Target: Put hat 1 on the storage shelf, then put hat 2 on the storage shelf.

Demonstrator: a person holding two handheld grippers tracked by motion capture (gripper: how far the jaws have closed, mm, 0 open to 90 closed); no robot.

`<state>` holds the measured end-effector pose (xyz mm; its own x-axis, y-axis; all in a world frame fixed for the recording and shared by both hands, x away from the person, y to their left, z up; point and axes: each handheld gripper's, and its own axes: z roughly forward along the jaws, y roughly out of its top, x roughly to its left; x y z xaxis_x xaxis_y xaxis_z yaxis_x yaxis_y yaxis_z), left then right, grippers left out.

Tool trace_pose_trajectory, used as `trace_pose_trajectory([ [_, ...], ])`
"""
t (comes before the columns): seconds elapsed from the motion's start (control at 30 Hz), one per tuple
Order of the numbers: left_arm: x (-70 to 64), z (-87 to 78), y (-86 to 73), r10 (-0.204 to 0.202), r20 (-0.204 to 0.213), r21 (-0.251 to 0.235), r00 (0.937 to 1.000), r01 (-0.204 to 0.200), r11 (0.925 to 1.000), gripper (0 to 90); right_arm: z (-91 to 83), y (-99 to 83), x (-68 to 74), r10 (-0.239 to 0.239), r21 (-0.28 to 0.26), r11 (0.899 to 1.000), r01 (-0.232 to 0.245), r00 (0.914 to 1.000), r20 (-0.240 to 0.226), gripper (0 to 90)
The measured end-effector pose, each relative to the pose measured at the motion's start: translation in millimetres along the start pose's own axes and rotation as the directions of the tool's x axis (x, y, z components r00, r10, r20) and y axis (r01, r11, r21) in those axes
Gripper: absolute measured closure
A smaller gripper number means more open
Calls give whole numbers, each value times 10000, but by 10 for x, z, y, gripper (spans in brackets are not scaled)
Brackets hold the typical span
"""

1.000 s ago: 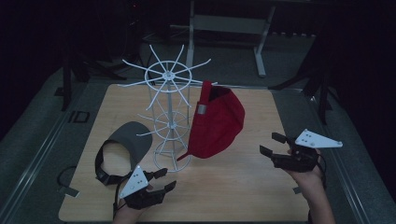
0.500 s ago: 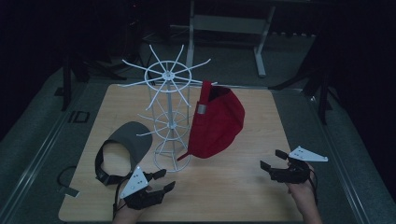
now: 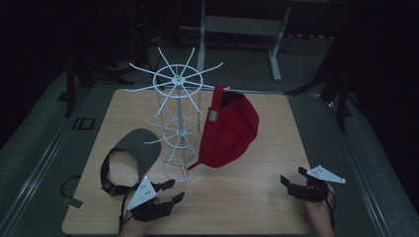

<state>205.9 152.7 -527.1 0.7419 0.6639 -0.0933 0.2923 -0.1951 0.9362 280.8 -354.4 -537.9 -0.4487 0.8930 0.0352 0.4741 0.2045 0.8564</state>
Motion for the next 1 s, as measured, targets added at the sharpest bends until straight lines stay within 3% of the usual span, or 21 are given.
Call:
trace_pose_trajectory([
  [0.17, 13, 7, -14, -52, -33, 65, 10000, 52, 10000, 454, -22, -126, -51, -36, -274, 9996, 58, 9969, 790, 141],
  [0.27, 24, 11, -20, -46, -79, 96, 10000, 47, 9999, 454, -54, -183, -60, -199, -747, 9967, 329, 9856, 1679, 137],
  [0.33, 32, 13, -23, -10, -106, 142, 9999, 12, 9999, 454, -57, -189, -86, -48, -511, 9986, 149, 9811, 1933, 137],
  [0.53, 73, 17, -31, -68, -210, 222, 9998, 73, 9997, 454, -41, -204, -103, 229, -231, 9996, -186, 9794, 2006, 135],
  [0.63, 93, 10, -11, -1, -278, 274, 9996, 8, 9996, 454, -68, -215, -145, 657, -409, 9975, -583, 9753, 2111, 123],
  [0.77, 127, -35, 2, -170, -439, 289, 9989, 183, 9994, 454, -82, -224, -191, 1162, -490, 9929, -1088, 9749, 1900, 122],
  [0.87, 148, -88, 8, -152, -662, 319, 9977, 173, 9993, 454, -54, -227, -182, 1035, -298, 9946, -995, 9751, 1960, 122],
  [1.0, 200, -211, 19, -132, -1306, 229, 9913, 163, 9996, 452, -46, -227, -181, 994, -219, 9950, -970, 9776, 1853, 123],
])
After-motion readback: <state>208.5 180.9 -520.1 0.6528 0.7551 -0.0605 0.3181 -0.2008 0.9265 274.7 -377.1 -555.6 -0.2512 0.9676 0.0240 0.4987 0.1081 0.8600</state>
